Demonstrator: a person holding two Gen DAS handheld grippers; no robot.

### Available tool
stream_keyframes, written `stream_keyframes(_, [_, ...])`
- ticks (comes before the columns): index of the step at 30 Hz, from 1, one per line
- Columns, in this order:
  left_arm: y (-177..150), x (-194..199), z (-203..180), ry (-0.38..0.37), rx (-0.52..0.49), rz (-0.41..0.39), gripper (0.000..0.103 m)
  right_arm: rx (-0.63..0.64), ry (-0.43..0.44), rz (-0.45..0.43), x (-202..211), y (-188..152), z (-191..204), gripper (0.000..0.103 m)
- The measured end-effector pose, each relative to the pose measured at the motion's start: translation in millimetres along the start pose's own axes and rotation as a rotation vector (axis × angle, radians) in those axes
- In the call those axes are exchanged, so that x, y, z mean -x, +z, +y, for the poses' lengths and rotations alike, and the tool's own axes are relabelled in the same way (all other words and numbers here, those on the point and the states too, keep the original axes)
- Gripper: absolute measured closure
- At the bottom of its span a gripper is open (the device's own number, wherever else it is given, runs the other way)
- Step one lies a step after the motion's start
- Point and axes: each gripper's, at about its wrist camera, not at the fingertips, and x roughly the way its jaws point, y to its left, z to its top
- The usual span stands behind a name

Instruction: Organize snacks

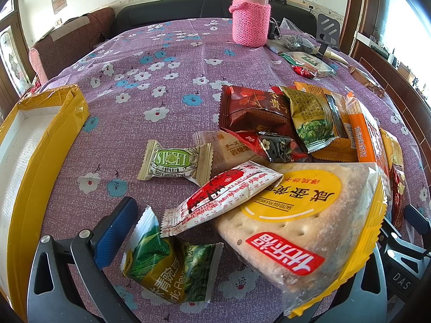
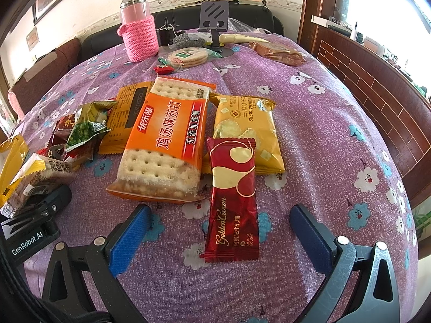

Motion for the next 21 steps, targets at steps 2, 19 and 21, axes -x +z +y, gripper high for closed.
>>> stream_keyframes(2, [0.0,0.0,0.0,0.000,0.000,0.000,0.000,0.000,0.000,0.000,0.0,0.0,0.0,0.000])
stream_keyframes(19, [0.8,-1.3,-0.5,0.002,0.000,0.000,0.000,0.000,0.000,0.000,0.0,-0.1,0.0,0.000])
stream_keyframes(21, [0.9,-1.5,-0.5,0.002,0.000,0.001,0.000,0.000,0.000,0.000,0.0,0.0,-0.1,0.000])
